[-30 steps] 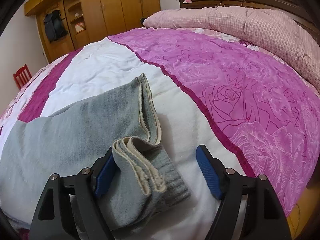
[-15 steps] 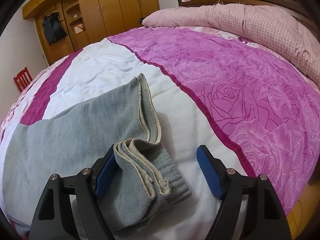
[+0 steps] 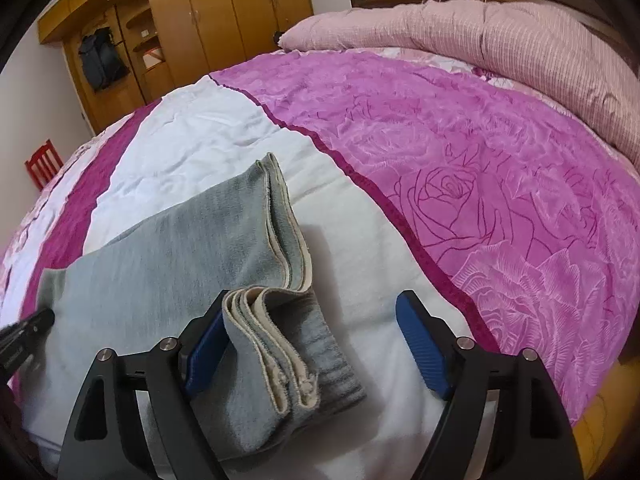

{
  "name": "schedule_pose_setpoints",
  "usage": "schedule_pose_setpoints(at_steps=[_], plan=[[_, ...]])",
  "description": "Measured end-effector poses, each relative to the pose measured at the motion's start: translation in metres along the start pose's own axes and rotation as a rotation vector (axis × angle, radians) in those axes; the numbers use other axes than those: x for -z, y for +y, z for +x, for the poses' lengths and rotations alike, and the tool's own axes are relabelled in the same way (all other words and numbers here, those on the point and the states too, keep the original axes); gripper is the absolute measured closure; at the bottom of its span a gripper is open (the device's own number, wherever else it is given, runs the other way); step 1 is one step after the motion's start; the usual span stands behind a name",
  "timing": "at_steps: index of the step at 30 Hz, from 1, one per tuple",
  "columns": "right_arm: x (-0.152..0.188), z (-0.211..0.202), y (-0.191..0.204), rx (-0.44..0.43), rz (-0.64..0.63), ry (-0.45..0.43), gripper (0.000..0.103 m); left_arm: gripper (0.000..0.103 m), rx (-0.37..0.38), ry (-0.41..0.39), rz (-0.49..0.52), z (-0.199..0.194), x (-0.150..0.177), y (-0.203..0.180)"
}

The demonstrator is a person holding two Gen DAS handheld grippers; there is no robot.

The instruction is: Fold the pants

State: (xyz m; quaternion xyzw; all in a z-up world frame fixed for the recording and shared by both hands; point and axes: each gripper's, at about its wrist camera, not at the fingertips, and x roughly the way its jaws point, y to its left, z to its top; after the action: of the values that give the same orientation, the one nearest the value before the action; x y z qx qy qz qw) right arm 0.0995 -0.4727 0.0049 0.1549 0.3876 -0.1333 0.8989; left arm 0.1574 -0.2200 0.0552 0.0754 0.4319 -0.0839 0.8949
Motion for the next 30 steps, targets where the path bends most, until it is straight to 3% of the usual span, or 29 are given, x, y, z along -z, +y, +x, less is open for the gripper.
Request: schedule_pose_setpoints(at_steps=[3, 6, 7, 11, 13, 15, 19, 21, 22, 24, 25, 27, 28, 30], plan=[[-0.001, -0.001, -0.003, -0.005, 0.024, 0.01, 0.022, 0.1, 0.032, -0.017, -0.063, -0.001, 0.003, 0.008], [0.001, -0.001, 0.001, 0.014, 0.016, 0.002, 0.022, 0.101, 0.2, -0.071, -0.246, -0.023, 0.006, 0.038], [0.002, -0.001, 0.003, 0.022, 0.011, 0.001, 0.022, 0.101, 0.215, -0.083, -0.24, -0.028, 0.004, 0.043], [0.002, 0.0, 0.005, 0.025, 0.007, 0.005, 0.021, 0.101, 0.178, -0.004, -0.14, -0.003, -0.029, 0.042], [0.002, 0.002, 0.004, 0.02, 0.002, 0.005, 0.02, 0.101, 0.072, 0.067, -0.037, 0.026, -0.036, 0.033], [0.003, 0.003, 0.006, 0.027, -0.013, 0.001, 0.02, 0.101, 0.002, 0.067, -0.013, 0.041, -0.038, 0.032], [0.001, 0.002, 0.006, 0.032, -0.026, 0.004, 0.02, 0.101, 0.024, 0.082, -0.048, 0.05, -0.041, 0.039], [0.0, -0.005, 0.013, 0.075, -0.071, -0.006, 0.02, 0.101, 0.054, 0.071, -0.085, 0.042, -0.039, 0.047], [-0.001, -0.015, 0.024, 0.135, -0.146, -0.04, 0.021, 0.101, 0.072, 0.066, -0.117, 0.035, -0.035, 0.054], [0.012, -0.061, 0.062, 0.277, -0.391, -0.257, 0.021, 0.1, 0.105, 0.073, -0.181, 0.017, -0.022, 0.071], [0.019, -0.078, 0.074, 0.285, -0.461, -0.332, 0.021, 0.097, 0.13, 0.078, -0.211, 0.012, -0.017, 0.08], [0.045, -0.121, 0.108, 0.199, -0.596, -0.461, 0.021, 0.082, 0.275, 0.097, -0.306, -0.004, 0.002, 0.102], [0.064, -0.141, 0.127, 0.063, -0.635, -0.478, 0.021, 0.077, 0.404, 0.125, -0.355, -0.007, 0.014, 0.113], [0.107, -0.16, 0.158, -0.204, -0.674, -0.424, 0.02, 0.071, 0.582, 0.193, -0.431, -0.004, 0.028, 0.129]])
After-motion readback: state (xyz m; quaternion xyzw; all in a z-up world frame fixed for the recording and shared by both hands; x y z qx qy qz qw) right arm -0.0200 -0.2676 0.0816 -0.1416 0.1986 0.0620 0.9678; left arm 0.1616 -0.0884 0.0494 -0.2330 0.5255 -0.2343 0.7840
